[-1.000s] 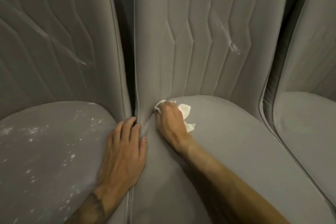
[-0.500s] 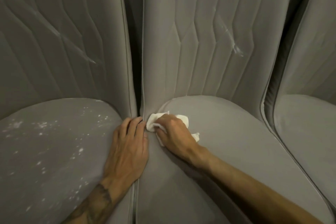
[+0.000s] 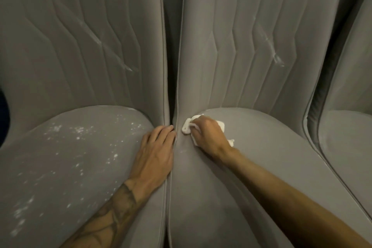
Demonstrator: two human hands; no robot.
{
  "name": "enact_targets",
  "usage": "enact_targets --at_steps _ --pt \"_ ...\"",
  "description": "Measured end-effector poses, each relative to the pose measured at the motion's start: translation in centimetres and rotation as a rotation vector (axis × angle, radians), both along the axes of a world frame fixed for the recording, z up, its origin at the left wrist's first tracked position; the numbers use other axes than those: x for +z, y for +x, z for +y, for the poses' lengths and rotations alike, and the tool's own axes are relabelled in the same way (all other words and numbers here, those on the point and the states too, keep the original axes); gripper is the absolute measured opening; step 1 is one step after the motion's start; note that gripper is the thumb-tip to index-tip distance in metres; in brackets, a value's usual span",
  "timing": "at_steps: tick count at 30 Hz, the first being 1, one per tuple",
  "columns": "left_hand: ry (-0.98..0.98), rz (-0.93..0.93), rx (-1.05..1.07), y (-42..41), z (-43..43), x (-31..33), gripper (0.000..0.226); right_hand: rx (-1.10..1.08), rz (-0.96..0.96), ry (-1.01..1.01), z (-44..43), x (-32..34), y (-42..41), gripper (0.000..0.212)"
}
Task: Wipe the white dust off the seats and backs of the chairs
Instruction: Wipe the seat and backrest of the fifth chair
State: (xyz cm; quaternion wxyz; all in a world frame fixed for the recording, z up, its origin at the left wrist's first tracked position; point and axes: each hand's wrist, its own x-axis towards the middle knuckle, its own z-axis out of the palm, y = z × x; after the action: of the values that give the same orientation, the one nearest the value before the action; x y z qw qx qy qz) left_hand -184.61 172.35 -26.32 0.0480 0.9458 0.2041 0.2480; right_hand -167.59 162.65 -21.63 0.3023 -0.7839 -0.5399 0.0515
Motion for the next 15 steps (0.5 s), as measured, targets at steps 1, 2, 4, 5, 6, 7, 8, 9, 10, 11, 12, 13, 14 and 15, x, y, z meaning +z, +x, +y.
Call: enact_targets --at_steps 1,2,4,5,6,7,8,9,10,11,12,13,14,15 --pt "-0.001 -0.004 0.003 -0.1 0.0 -0.1 0.04 -0.049 0.014 -0.013 0.5 -0.2 -0.1 0.02" --pt "-0.005 -0.009 0.003 -0.1 -0.1 -0.2 0.042 -0.086 -0.005 -0.023 0.6 -0.9 -0.7 0.018" --pt "-0.015 -0.025 -0.004 -0.1 0.0 -0.5 0.047 -0.043 -0.046 -0.037 -0.9 -2.1 -2.9 0.014" --pt "-0.02 -0.03 -0.013 -0.1 0.1 -0.6 0.048 0.038 -0.037 -0.028 -2.3 -2.6 -4.0 0.013" --pt "-0.026 -0.029 -0.021 -0.1 0.2 -0.6 0.049 0.137 -0.015 -0.029 -3.9 -2.5 -4.8 0.012" --pt "-0.033 -0.025 -0.026 -0.1 0.2 -0.6 0.052 0.228 -0.004 -0.043 -4.9 -2.1 -4.9 0.012" --pt "-0.046 -0.026 -0.03 -0.2 0.3 -0.5 0.053 0.276 -0.009 -0.058 -5.1 -1.4 -4.5 0.013" --pt "-0.066 -0.039 -0.035 -0.2 0.3 -0.5 0.052 0.273 -0.02 -0.062 -4.6 -0.7 -4.0 0.015" --pt "-0.09 -0.051 -0.043 -0.2 0.2 -0.4 0.049 0.226 -0.028 -0.05 -3.6 -0.1 -3.5 0.016" --pt "-0.108 -0.061 -0.046 -0.3 0.1 -0.4 0.049 0.163 -0.029 -0.035 -2.7 0.3 -3.2 0.016" --pt "-0.118 -0.07 -0.048 -0.3 0.1 -0.4 0.05 0.112 -0.015 -0.016 -2.0 0.5 -3.6 0.017" --pt "-0.122 -0.078 -0.053 -0.3 0.1 -0.4 0.051 0.092 0.01 0.009 -1.9 0.4 -4.3 0.018" --pt "-0.126 -0.081 -0.06 -0.4 0.2 -0.4 0.052 0.103 0.03 0.038 -2.5 0.1 -5.5 0.019" --pt "-0.126 -0.08 -0.063 -0.3 0.3 -0.4 0.053 0.145 0.047 0.05 -3.9 -0.4 -6.5 0.022"
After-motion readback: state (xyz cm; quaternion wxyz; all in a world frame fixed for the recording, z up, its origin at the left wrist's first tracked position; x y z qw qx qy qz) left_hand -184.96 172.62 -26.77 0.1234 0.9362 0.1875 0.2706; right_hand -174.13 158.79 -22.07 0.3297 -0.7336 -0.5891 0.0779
